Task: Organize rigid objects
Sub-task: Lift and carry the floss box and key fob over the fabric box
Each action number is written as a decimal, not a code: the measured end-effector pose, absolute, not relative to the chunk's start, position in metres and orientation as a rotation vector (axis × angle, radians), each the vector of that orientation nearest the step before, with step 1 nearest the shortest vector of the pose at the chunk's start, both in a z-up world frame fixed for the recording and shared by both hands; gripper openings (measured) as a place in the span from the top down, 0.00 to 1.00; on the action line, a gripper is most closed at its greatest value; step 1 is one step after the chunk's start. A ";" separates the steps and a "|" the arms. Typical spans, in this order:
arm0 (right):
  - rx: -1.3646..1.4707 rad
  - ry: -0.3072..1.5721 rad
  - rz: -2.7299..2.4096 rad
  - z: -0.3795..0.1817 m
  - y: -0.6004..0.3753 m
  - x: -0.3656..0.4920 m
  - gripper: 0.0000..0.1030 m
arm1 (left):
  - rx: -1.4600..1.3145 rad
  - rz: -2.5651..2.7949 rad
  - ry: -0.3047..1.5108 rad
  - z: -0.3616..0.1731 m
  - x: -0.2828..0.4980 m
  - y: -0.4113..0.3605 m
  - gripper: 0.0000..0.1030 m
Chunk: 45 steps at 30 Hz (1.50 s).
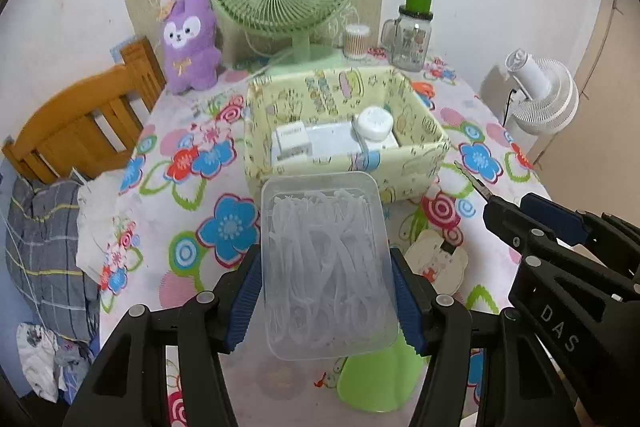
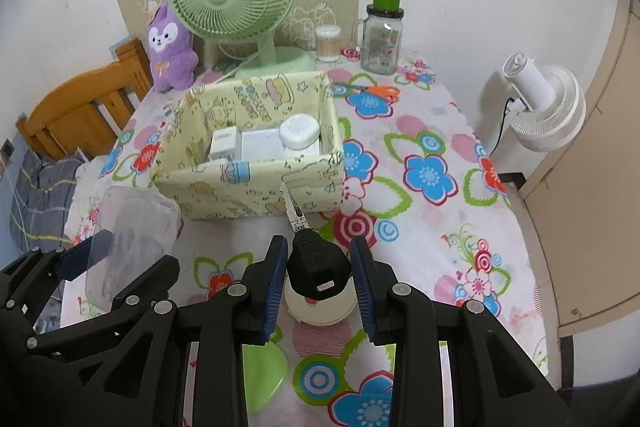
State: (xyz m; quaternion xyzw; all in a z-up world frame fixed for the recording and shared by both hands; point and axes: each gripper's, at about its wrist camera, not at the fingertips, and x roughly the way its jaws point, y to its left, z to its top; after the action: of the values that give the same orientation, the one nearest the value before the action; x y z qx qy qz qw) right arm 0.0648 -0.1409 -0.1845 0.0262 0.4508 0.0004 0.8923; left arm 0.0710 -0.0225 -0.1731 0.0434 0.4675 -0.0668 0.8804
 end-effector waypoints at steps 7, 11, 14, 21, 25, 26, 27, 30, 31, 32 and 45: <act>0.042 0.898 -0.001 -0.164 -0.146 0.066 0.66 | 0.074 -0.134 0.933 -0.153 0.073 -0.025 0.40; 0.037 0.879 0.003 -0.153 -0.146 0.069 0.66 | 0.061 -0.131 0.915 -0.143 0.076 -0.025 0.40; 0.036 0.868 0.007 -0.147 -0.147 0.073 0.66 | 0.055 -0.128 0.905 -0.137 0.080 -0.025 0.40; 0.043 0.840 0.013 -0.134 -0.146 0.087 0.66 | 0.050 -0.121 0.873 -0.126 0.092 -0.024 0.40; 0.051 0.837 0.015 -0.132 -0.147 0.099 0.66 | 0.049 -0.119 0.868 -0.124 0.102 -0.023 0.40; 0.051 0.838 0.015 -0.133 -0.147 0.102 0.66 | 0.050 -0.119 0.869 -0.123 0.105 -0.023 0.40; 0.052 0.839 0.016 -0.134 -0.147 0.106 0.66 | 0.050 -0.119 0.870 -0.123 0.108 -0.023 0.40; 0.053 0.843 0.018 -0.135 -0.147 0.116 0.66 | 0.048 -0.117 0.874 -0.125 0.117 -0.023 0.40; 0.053 0.844 0.019 -0.135 -0.147 0.119 0.66 | 0.048 -0.117 0.875 -0.125 0.119 -0.023 0.40; 0.052 0.846 0.020 -0.136 -0.146 0.122 0.66 | 0.047 -0.117 0.877 -0.126 0.122 -0.023 0.40; 0.041 0.887 0.039 -0.149 -0.147 0.163 0.66 | 0.038 -0.099 0.909 -0.139 0.159 -0.023 0.40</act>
State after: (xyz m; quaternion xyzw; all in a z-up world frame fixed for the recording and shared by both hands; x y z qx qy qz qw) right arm 0.1632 -0.1467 -0.1491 0.0198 0.4290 0.0187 0.9029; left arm 0.1593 -0.0231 -0.1388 0.0184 0.4389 -0.0476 0.8971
